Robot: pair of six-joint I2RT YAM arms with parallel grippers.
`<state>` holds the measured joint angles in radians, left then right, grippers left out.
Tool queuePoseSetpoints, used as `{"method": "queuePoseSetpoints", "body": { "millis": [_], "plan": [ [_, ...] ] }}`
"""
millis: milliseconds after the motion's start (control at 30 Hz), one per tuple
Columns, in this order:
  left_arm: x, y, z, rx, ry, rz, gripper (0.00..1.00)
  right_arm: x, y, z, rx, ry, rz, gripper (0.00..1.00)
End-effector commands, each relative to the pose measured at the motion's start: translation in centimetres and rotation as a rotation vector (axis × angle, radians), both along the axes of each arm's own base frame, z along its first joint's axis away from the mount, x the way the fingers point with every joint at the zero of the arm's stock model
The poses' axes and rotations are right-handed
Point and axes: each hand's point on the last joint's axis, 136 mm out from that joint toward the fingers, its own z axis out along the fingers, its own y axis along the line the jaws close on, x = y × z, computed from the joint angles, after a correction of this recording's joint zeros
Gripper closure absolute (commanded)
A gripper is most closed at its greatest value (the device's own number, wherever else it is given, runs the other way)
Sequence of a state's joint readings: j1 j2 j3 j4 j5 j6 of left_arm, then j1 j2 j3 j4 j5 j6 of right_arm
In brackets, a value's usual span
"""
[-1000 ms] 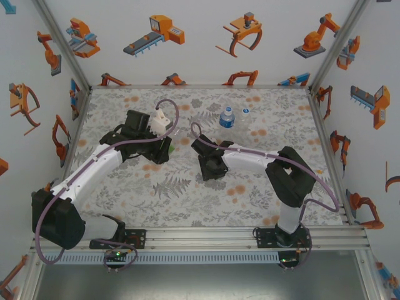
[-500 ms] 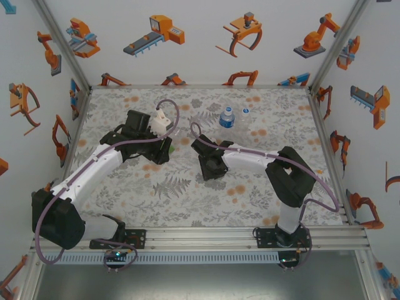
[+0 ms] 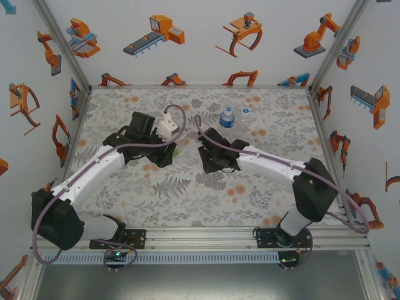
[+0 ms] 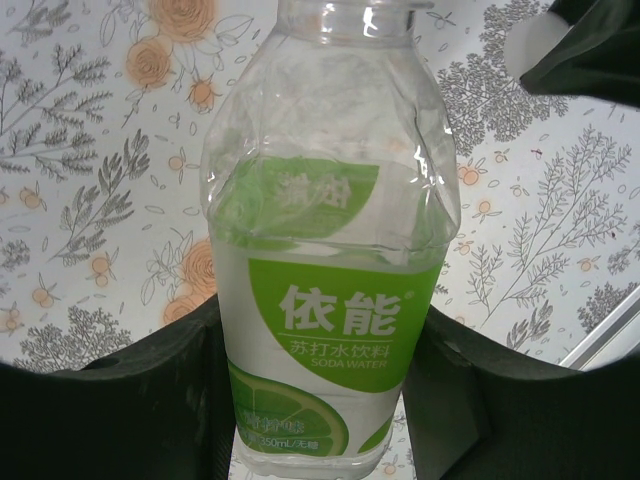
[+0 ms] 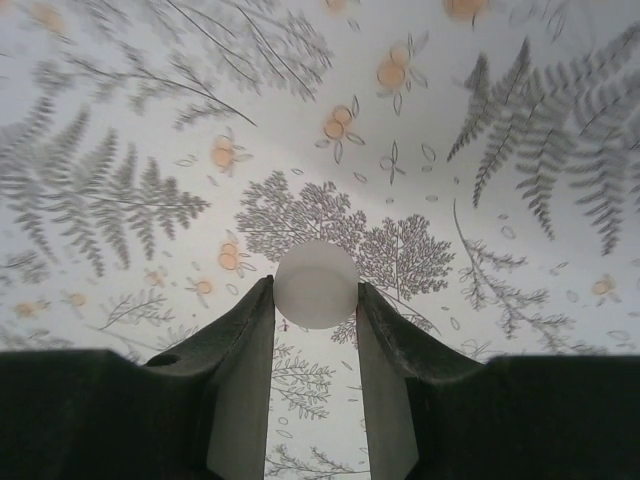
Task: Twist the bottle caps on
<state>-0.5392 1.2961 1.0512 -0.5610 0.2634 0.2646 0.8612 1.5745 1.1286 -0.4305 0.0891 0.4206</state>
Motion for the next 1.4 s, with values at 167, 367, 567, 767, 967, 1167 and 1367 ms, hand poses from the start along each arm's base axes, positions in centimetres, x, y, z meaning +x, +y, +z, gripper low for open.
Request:
{"method": "queuePoseSetpoints", "body": {
  "millis": [167,367,567,767,967,1167,1367],
  "plan": [
    [-2.9,-1.3,3.9,-0.113,-0.181,-0.192,1.0,-1.8,0.9,10.1,0.155,-0.219,0.227,0.75],
    [-6.4,-1.8,5.9,-0.184,-0.328,-0.389,1.0,-5.4,1.6,17.0,0.32,-0.458,0.497,0.79],
    [-9.6,-2.1,6.3,-0.193,-0.441,-0.584,1.0,-10.1,2.1,22.4,0.44,-0.634,0.786,0.83],
    [-10.3,-2.1,7.1,-0.206,-0.466,-0.615,1.0,-13.1,2.1,24.0,0.468,-0.724,0.998,0.84],
    [-11.1,-2.3,7.2,-0.2,-0.456,-0.662,1.0,-14.2,2.5,24.0,0.477,-0.758,1.105,0.85],
    [-11.5,-2.3,7.6,-0.201,-0.468,-0.683,1.0,-13.6,3.0,23.3,0.444,-0.743,1.114,0.86],
    [-11.6,-2.5,8.1,-0.214,-0.469,-0.683,1.0,-13.6,3.5,22.7,0.448,-0.715,1.136,0.86]
  ]
}}
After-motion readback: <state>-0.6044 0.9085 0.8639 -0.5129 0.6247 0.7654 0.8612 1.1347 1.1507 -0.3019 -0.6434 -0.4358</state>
